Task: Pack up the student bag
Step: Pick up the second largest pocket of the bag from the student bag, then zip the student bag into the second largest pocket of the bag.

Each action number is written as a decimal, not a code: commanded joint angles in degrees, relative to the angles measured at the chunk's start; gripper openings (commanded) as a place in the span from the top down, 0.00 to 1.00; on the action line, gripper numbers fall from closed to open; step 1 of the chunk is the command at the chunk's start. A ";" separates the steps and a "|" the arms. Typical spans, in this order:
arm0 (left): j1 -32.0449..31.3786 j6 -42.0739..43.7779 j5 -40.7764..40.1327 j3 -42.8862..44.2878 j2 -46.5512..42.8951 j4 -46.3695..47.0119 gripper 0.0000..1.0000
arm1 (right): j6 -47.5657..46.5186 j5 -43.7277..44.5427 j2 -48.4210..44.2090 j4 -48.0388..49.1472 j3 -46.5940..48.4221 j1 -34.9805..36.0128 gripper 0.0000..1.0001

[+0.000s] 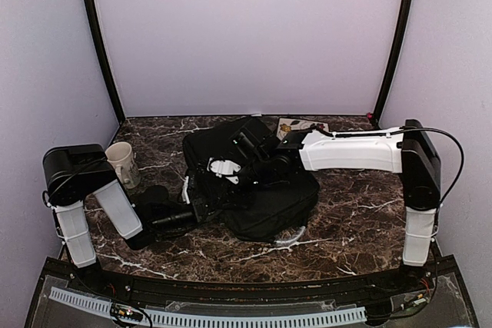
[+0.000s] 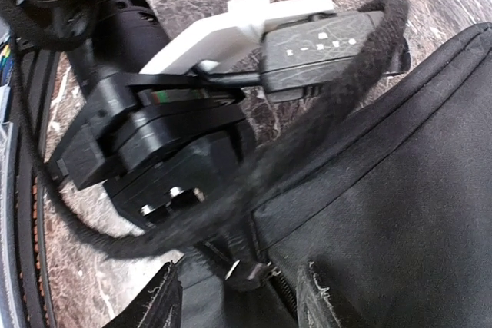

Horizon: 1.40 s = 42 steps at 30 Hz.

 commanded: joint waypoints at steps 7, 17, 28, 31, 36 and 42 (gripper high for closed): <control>0.42 -0.10 -0.81 -1.25 -1.42 7.42 1.00 | 7.75 4.20 2.44 7.11 -1.15 0.67 0.69; 0.42 -0.66 -1.94 -2.09 -1.14 7.50 1.00 | 11.07 8.22 0.97 6.96 -1.19 0.21 1.00; 0.42 -1.60 -3.69 -4.38 -1.15 8.45 1.00 | 15.28 3.25 -3.06 5.97 -4.09 -8.25 1.00; 0.40 -1.72 -3.89 -4.77 -1.19 8.56 1.00 | 16.29 1.72 -3.84 5.52 -4.93 -11.34 1.00; 0.42 -1.80 -4.13 -5.23 -1.33 8.56 1.00 | 17.25 0.23 -5.66 4.68 -6.05 -16.17 1.00; 0.40 -1.66 -4.02 -5.09 -1.47 7.93 1.00 | 17.18 -0.94 -7.17 3.09 -7.71 -22.25 1.00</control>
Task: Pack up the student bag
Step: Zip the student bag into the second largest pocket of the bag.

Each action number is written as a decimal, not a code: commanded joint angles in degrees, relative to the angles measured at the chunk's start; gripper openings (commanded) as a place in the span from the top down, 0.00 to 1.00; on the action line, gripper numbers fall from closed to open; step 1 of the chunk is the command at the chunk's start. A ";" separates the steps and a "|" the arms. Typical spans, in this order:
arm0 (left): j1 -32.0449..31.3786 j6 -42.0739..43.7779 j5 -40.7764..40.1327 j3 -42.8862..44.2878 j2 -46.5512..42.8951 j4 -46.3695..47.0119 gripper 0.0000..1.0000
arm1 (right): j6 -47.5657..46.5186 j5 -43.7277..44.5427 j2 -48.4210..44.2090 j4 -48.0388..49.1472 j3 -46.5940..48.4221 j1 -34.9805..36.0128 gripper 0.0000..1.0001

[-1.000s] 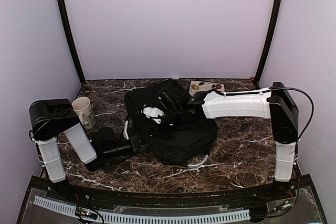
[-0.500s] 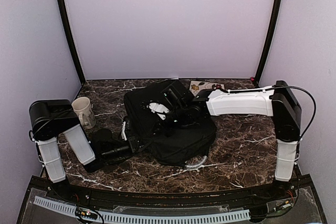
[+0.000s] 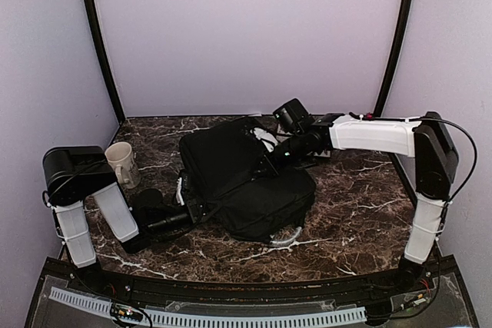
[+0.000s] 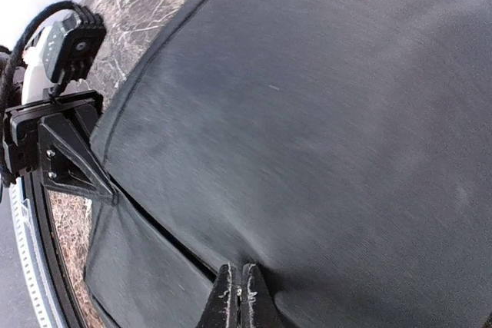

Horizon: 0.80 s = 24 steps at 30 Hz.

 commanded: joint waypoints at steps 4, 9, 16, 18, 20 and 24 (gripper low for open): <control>0.42 0.36 -1.33 -1.61 -1.55 2.86 1.00 | 0.06 5.14 -3.66 0.62 -2.78 -11.08 1.00; 0.42 0.42 -1.17 -1.55 -1.68 2.53 1.00 | 0.35 4.36 -4.18 0.64 -3.55 -15.20 1.00; 0.42 0.68 -1.12 -1.25 -2.12 1.19 1.00 | 0.95 3.07 -4.57 1.79 -4.81 -19.22 1.00; 0.42 0.67 -0.92 -0.93 -2.12 0.66 1.00 | 0.97 2.04 -4.49 2.28 -4.98 -19.46 1.00; 0.42 0.41 -0.60 -0.36 -2.39 -0.66 0.94 | 0.76 -0.29 -4.34 2.26 -4.47 -19.44 0.92; 0.42 0.63 -0.67 0.44 -5.02 -6.13 0.70 | -0.37 -1.73 -6.04 1.74 -2.79 -19.52 0.68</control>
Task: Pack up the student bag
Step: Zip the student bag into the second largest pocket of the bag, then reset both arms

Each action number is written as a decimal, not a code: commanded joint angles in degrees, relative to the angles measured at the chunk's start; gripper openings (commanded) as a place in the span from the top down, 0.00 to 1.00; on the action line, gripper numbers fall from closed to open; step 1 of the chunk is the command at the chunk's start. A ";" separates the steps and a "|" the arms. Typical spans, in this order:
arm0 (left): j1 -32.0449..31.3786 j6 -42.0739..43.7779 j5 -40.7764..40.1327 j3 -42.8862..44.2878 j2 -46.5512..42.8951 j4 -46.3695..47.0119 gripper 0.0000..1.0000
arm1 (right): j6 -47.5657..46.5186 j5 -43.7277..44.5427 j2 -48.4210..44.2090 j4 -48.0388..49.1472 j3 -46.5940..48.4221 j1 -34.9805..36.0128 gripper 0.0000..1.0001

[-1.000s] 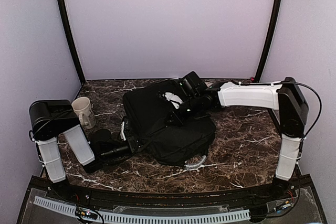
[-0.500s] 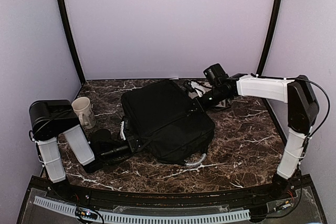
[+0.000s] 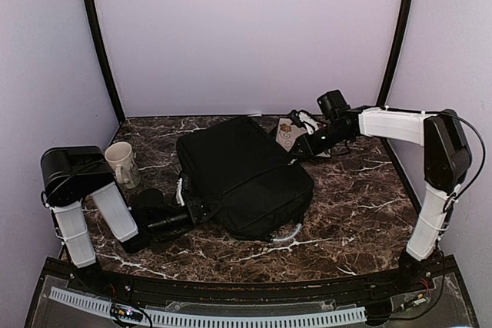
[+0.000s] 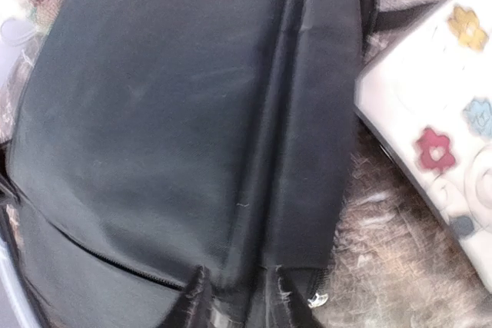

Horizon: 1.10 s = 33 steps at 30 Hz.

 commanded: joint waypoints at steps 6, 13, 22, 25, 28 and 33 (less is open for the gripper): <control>0.35 5.39 -1.40 1.32 -17.25 -23.64 0.54 | -3.38 1.55 -9.35 2.14 1.54 -3.84 0.58; -0.02 18.62 -10.87 11.27 -37.63 -68.38 0.50 | -5.65 1.93 -18.96 2.64 -3.28 -8.73 0.55; 0.24 40.65 -25.83 32.64 -41.42 -100.56 0.38 | -7.11 9.13 -32.62 2.64 -9.12 -12.97 0.35; 0.31 45.39 -31.98 39.33 -39.47 -104.34 0.32 | -3.09 16.40 -37.91 5.91 -11.78 -13.38 0.04; 0.42 47.16 -35.70 44.21 -38.08 -105.53 0.28 | 2.37 26.63 -42.16 9.81 -16.40 -13.55 0.00; 0.42 47.71 -38.29 45.05 -37.64 -101.78 0.24 | 3.35 28.14 -48.38 13.51 -22.34 -13.77 0.00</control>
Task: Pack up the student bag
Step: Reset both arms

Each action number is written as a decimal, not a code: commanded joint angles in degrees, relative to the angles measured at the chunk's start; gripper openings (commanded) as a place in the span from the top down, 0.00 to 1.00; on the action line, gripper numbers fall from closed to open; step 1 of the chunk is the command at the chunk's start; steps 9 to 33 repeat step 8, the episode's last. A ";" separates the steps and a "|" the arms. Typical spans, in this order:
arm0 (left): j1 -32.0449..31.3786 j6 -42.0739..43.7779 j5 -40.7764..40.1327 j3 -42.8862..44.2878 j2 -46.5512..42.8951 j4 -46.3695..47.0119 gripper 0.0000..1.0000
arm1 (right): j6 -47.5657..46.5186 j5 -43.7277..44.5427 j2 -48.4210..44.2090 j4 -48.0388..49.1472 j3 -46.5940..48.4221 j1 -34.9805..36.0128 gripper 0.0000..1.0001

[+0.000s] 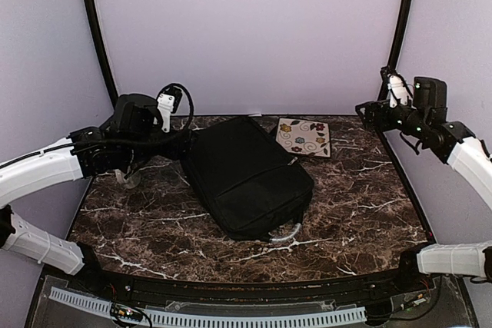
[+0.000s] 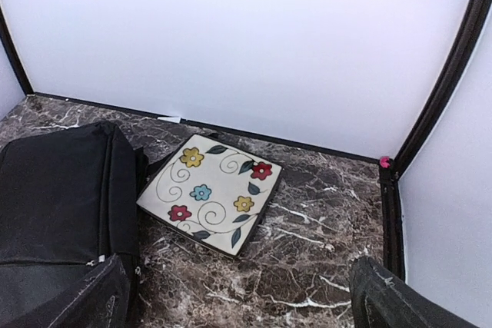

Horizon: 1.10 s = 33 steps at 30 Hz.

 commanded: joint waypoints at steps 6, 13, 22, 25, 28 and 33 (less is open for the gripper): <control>0.33 4.41 -5.24 1.53 2.59 2.96 0.22 | 4.23 2.83 -5.43 7.52 -7.53 -2.63 0.00; 0.41 4.46 -5.86 2.30 3.76 2.61 0.22 | 4.92 -1.03 -5.48 8.77 -9.20 -3.84 0.00; 0.41 4.46 -5.86 2.30 3.76 2.61 0.22 | 4.92 -1.03 -5.48 8.77 -9.20 -3.84 0.00; 0.41 4.46 -5.86 2.30 3.76 2.61 0.22 | 4.92 -1.03 -5.48 8.77 -9.20 -3.84 0.00; 0.41 4.46 -5.86 2.30 3.76 2.61 0.22 | 4.92 -1.03 -5.48 8.77 -9.20 -3.84 0.00; 0.41 4.46 -5.86 2.30 3.76 2.61 0.22 | 4.92 -1.03 -5.48 8.77 -9.20 -3.84 0.00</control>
